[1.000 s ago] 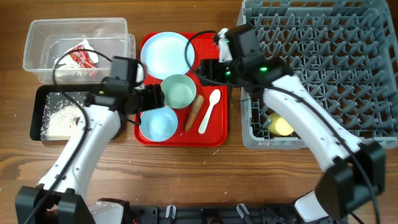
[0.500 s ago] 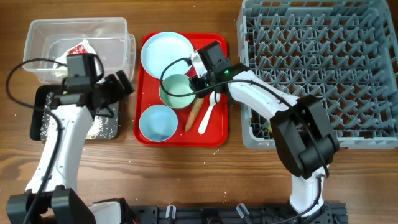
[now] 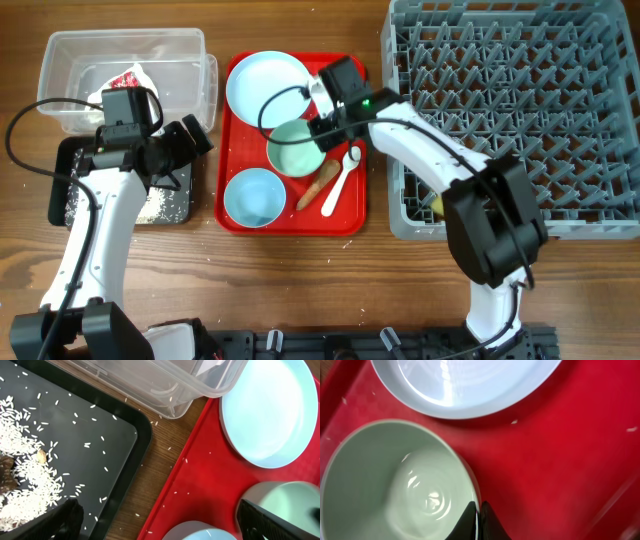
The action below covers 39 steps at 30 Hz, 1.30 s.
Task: Sort waste into correct bins and load items into the dishwasher rack
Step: 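Grasp the green bowl with the right gripper and carry it to the rack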
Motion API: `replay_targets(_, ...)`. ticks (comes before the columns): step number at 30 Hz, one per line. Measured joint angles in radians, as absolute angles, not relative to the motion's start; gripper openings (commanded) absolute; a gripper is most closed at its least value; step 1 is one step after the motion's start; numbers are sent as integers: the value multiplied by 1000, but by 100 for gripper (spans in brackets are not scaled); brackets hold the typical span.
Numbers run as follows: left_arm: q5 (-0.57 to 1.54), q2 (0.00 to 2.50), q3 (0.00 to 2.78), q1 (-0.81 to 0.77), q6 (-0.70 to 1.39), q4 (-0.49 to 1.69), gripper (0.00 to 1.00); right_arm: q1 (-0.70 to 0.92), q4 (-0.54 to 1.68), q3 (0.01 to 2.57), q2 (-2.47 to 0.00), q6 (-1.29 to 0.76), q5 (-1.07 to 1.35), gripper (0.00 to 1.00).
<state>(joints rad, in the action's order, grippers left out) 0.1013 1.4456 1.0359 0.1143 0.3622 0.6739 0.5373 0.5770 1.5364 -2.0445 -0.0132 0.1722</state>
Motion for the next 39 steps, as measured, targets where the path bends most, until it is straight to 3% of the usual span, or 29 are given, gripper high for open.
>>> replay_targets(6,101,1446,1036,114,362,673,100,524,601,1677,-1840,-18,-120,4)
replay_targets(11,101,1446,1036,114,362,674,100,422,390,1680,-1811,10,-706,4)
replay_targets(15,101,1445,1037,114,362,672,100,291,38,1681,-1913,243,-899,4)
replay_targets(21,101,1443,1038,114,363,674,100,267,-418,1677,-2206,741,-988,4)
replay_targets(26,101,1443,1038,114,363,674,100,266,-453,1677,-2286,954,-996,4)
replay_targets(34,101,1443,1037,114,365,673,100,199,-453,1677,-2288,1012,-1067,4)
replay_targets(38,101,1443,1038,114,365,674,100,218,-271,1696,-2285,977,-1029,5)
replay_targets(39,101,1443,1038,114,366,673,100,234,-208,1695,-2286,966,-1000,10)
